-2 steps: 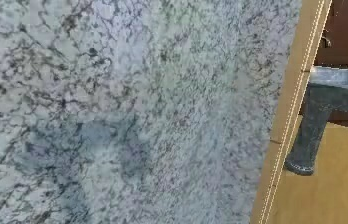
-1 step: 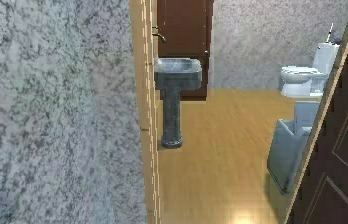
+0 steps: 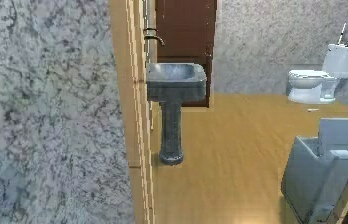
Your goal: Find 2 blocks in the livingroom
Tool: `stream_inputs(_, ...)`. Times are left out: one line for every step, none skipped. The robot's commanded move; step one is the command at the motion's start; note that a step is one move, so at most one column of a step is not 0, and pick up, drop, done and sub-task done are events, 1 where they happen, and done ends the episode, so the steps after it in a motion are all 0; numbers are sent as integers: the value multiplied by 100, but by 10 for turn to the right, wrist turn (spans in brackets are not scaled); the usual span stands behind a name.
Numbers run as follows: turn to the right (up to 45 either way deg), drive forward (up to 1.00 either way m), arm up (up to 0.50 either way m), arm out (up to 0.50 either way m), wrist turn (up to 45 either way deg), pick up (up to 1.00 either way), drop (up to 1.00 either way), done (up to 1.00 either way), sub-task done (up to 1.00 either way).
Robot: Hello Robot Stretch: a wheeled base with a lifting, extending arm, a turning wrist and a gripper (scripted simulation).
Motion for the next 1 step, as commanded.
stream_inputs(240, 0, 0, 0, 0, 0, 0, 0, 0)
